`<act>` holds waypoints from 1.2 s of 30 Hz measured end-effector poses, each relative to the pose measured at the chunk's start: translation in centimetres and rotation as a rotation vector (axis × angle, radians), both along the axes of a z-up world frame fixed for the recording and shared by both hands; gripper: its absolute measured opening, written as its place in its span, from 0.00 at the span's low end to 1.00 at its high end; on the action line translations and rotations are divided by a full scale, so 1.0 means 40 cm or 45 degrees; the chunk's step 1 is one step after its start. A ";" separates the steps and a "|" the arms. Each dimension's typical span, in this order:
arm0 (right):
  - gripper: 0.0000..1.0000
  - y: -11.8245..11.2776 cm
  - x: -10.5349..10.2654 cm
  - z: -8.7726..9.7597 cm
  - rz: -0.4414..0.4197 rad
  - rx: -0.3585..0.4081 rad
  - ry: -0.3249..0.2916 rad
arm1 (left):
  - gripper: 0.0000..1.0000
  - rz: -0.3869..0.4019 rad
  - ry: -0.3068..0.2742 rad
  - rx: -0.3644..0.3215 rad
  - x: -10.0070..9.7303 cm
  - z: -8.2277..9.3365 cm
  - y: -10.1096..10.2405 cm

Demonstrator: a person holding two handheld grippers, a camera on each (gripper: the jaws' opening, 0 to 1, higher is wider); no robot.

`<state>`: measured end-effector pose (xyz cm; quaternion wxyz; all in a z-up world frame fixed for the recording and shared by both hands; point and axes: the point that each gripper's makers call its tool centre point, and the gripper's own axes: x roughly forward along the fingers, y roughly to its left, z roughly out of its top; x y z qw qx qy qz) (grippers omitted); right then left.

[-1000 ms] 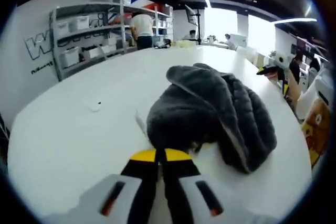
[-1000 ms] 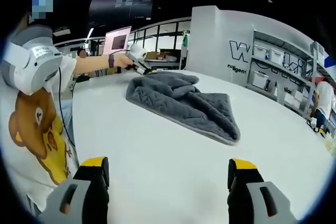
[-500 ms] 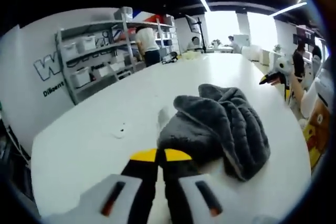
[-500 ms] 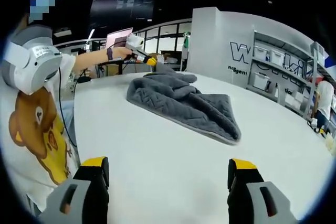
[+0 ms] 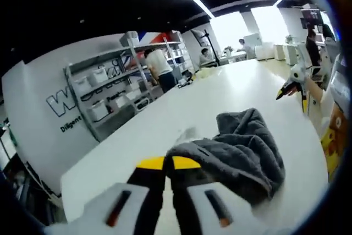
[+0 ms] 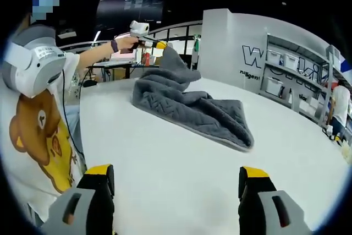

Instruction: Fold the towel on the table until its edges align and the towel forms a compact rectangular stack.

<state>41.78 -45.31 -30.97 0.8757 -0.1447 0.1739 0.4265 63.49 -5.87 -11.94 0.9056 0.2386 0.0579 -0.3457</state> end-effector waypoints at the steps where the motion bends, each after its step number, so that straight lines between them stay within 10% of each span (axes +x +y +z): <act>1: 0.98 -0.001 -0.001 0.000 -0.001 0.000 0.001 | 0.04 -0.001 -0.010 0.000 -0.005 0.012 -0.001; 22: 0.98 0.003 -0.001 0.001 0.013 -0.006 0.000 | 0.04 0.107 -0.140 0.044 0.007 0.154 0.097; 36: 0.98 0.000 0.002 -0.003 0.008 -0.004 0.007 | 0.04 0.162 -0.065 0.097 0.027 0.086 0.147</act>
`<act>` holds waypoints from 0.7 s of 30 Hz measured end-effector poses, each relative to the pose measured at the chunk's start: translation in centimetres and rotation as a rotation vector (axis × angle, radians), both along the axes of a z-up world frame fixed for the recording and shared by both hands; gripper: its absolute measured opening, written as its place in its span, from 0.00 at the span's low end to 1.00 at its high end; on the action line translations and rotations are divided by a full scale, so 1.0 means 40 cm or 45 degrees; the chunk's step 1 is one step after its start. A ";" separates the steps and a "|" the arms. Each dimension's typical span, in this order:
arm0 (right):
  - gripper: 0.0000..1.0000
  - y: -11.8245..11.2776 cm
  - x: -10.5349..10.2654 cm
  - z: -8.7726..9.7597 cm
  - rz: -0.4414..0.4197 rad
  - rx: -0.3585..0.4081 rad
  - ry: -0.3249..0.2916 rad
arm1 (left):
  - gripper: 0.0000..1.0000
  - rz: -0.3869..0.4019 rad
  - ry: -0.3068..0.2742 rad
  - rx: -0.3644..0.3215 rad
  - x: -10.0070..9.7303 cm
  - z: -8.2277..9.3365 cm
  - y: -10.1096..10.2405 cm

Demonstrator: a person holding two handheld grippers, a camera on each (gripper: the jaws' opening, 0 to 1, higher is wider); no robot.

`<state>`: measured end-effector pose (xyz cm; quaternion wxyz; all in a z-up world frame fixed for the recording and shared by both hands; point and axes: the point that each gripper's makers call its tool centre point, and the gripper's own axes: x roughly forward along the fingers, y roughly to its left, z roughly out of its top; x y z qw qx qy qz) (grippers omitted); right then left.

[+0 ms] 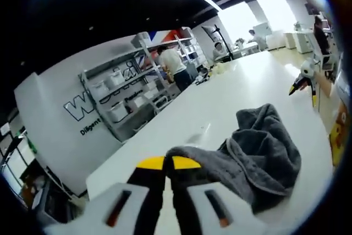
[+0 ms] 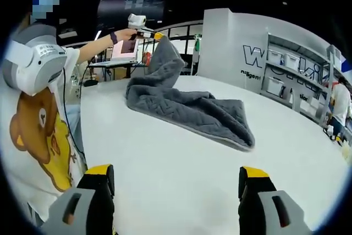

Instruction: Fold the towel on the table until its edges align and the towel forms a compact rectangular stack.

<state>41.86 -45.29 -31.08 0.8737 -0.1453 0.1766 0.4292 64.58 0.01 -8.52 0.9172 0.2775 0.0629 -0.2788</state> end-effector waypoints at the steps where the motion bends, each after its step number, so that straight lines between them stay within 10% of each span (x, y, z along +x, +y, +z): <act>1: 0.98 0.000 0.000 -0.001 0.000 -0.001 0.001 | 0.04 0.007 0.010 0.010 0.002 -0.009 0.005; 12: 0.98 0.006 -0.003 -0.006 -0.001 -0.007 0.008 | 0.04 0.098 0.121 0.016 0.036 -0.127 0.076; 21: 0.98 0.014 -0.007 -0.008 0.000 -0.020 0.019 | 0.04 0.197 0.298 0.085 0.077 -0.311 0.154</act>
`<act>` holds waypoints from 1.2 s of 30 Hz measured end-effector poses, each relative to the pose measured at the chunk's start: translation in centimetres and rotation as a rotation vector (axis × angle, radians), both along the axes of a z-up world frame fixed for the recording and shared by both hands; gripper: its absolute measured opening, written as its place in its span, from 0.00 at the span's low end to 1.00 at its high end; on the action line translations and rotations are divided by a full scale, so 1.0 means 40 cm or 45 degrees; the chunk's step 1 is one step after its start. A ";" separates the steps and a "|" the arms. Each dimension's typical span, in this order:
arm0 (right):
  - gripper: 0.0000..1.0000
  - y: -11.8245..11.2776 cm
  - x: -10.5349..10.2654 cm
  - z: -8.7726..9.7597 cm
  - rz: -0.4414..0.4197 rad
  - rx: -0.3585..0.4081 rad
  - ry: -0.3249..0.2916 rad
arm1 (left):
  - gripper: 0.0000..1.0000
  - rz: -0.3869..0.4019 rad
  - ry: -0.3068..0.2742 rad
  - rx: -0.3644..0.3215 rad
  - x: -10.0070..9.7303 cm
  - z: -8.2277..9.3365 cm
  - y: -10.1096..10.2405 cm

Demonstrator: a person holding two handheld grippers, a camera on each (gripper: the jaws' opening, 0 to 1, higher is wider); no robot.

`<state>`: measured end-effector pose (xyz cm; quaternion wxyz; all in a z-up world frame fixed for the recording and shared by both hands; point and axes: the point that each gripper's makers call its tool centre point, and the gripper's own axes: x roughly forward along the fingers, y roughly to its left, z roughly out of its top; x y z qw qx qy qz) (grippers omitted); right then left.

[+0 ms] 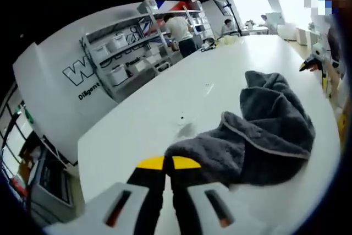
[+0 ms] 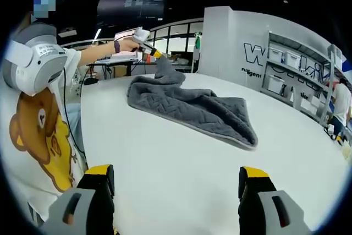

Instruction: Fold the towel on the table until its edges align and the towel forms a compact rectangular stack.

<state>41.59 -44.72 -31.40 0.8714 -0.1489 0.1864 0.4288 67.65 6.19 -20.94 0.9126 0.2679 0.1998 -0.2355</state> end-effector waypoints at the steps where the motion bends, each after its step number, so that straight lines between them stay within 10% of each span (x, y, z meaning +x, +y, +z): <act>1: 0.98 0.000 0.000 0.000 -0.001 -0.002 0.000 | 0.04 0.016 0.020 0.000 0.005 -0.023 0.012; 20: 0.98 0.007 0.001 -0.008 0.000 -0.015 0.019 | 0.04 0.115 0.224 0.023 0.024 -0.231 0.081; 36: 0.98 -0.016 0.026 0.004 -0.098 -0.030 0.037 | 0.04 0.115 0.269 0.008 0.007 -0.263 0.078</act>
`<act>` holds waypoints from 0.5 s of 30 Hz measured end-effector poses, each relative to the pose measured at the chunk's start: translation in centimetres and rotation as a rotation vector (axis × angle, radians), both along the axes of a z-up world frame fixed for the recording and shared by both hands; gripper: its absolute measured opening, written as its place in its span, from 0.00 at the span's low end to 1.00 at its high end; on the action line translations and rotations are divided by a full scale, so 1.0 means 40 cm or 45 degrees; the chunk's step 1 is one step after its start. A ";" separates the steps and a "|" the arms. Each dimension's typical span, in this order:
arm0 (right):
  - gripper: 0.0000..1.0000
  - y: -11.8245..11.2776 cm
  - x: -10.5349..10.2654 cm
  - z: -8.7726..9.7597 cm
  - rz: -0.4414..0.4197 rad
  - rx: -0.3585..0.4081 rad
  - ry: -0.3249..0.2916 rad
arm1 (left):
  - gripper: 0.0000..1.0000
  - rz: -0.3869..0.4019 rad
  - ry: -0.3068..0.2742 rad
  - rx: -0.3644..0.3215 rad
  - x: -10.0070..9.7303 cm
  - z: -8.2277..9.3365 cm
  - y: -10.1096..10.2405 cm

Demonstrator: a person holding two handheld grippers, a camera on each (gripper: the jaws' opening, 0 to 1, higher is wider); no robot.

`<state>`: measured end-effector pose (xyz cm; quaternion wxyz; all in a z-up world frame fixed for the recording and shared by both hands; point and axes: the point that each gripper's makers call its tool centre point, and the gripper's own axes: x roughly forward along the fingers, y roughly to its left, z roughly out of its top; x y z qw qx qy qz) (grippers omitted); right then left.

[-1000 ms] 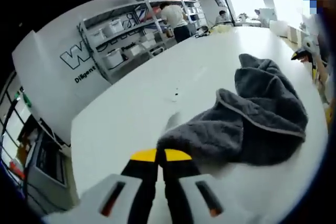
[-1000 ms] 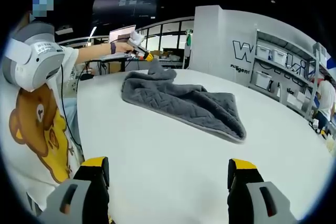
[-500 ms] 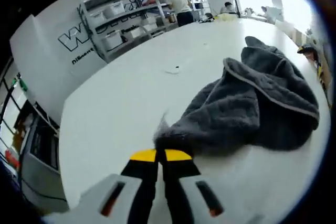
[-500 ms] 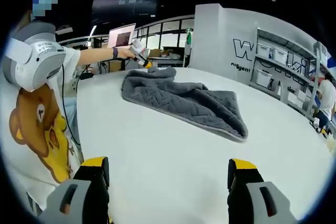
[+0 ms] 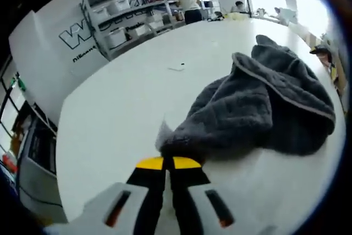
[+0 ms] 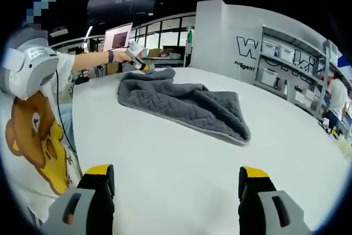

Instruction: Fold the towel on the table until its edges align and the towel forms a compact rectangular stack.

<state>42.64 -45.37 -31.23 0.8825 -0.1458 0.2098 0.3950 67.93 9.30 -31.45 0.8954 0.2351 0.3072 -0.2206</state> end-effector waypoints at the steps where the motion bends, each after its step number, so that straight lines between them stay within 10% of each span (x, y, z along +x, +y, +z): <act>1: 0.98 -0.001 0.001 0.003 -0.006 0.006 -0.001 | 0.04 -0.002 0.003 -0.001 -0.001 -0.001 0.001; 15: 0.98 -0.024 0.035 0.006 -0.096 0.013 0.000 | 0.05 -0.001 0.028 -0.011 -0.003 -0.030 0.002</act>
